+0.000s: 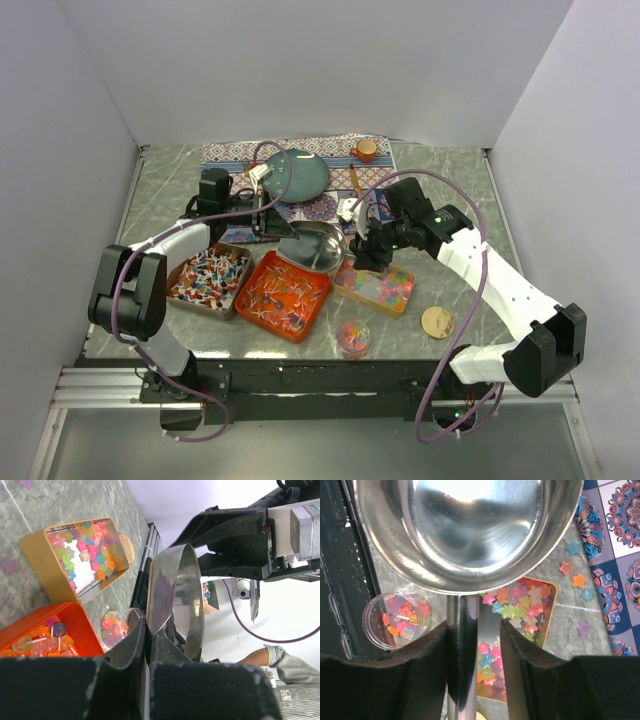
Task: Pack the candies
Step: Adjust the spatula.
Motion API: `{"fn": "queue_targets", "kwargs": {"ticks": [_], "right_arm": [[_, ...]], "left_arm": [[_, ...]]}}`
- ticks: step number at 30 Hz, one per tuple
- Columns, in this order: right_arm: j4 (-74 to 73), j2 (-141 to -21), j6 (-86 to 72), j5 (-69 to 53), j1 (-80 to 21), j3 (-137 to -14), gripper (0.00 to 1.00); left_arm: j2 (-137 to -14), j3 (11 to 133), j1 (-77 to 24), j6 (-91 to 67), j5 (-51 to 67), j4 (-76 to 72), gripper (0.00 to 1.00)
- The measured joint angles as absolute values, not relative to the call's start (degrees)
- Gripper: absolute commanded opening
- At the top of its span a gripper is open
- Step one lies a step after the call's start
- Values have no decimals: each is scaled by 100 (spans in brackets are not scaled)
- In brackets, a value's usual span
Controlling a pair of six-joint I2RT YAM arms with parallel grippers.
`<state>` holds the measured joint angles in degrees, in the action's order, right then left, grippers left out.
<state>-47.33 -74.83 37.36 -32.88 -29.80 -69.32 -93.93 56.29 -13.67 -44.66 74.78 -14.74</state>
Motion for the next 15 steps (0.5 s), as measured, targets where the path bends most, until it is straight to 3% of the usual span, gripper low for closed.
{"fn": "queue_targets", "kwargs": {"ticks": [5,7,8,9,12,15], "right_arm": [[-4696,-7485,3715,-3406,-2976,-6932,34],[-4644,-7485,3710,-3428,-2978,-6932,19],[-4609,-7485,3717,-3444,-2987,-6932,5],[-4580,-7485,3708,-3448,-3002,-6932,0],[-4521,-7500,3701,-3448,-3052,-6938,0],[-4733,-7594,3972,-3352,-3103,-7155,0]], "left_arm": [[-9393,5629,-1291,-4447,7496,-1428,1],[-9393,5627,-1253,-4471,7505,-1433,1],[-9393,5627,-1236,-4482,7507,-1437,1],[-9393,5627,-1212,-4488,7522,-1437,1],[-9393,5629,-1135,-4442,7518,-1330,42],[-9393,5697,-967,-4233,7387,-891,56]]}}
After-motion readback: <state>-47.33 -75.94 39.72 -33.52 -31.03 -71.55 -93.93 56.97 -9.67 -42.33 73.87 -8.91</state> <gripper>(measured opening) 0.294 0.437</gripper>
